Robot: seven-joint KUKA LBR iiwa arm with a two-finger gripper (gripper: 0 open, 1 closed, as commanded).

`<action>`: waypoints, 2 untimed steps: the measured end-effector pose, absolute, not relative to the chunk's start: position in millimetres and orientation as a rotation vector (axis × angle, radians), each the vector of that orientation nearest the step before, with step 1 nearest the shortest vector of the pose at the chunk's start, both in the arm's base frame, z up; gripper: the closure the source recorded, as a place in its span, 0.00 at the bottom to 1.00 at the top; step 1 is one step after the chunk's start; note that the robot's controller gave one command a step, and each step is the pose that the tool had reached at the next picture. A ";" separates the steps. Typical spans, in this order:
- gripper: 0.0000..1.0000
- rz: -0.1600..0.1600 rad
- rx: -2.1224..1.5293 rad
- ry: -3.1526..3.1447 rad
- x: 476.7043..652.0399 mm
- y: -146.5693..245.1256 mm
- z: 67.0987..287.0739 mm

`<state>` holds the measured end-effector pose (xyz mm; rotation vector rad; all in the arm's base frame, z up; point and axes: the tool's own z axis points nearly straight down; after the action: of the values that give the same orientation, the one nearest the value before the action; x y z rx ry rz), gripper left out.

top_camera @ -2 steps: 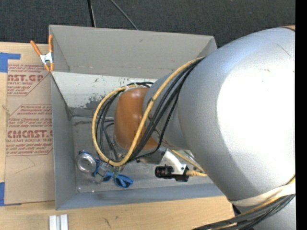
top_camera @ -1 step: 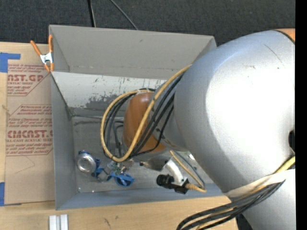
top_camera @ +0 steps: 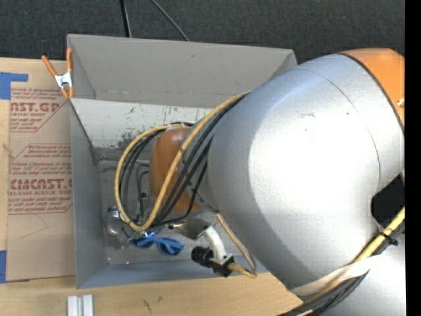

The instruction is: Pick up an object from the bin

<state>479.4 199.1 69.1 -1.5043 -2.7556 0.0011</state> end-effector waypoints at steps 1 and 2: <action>1.00 -0.002 -1.505 -2.758 480.4 198.7 70.2; 1.00 -0.002 -1.503 -2.759 480.6 199.1 106.4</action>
Offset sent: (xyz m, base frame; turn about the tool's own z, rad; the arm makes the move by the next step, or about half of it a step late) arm 0.0000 0.0000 0.0000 0.0000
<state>480.6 199.1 106.4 -1.5032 -2.7593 -0.0015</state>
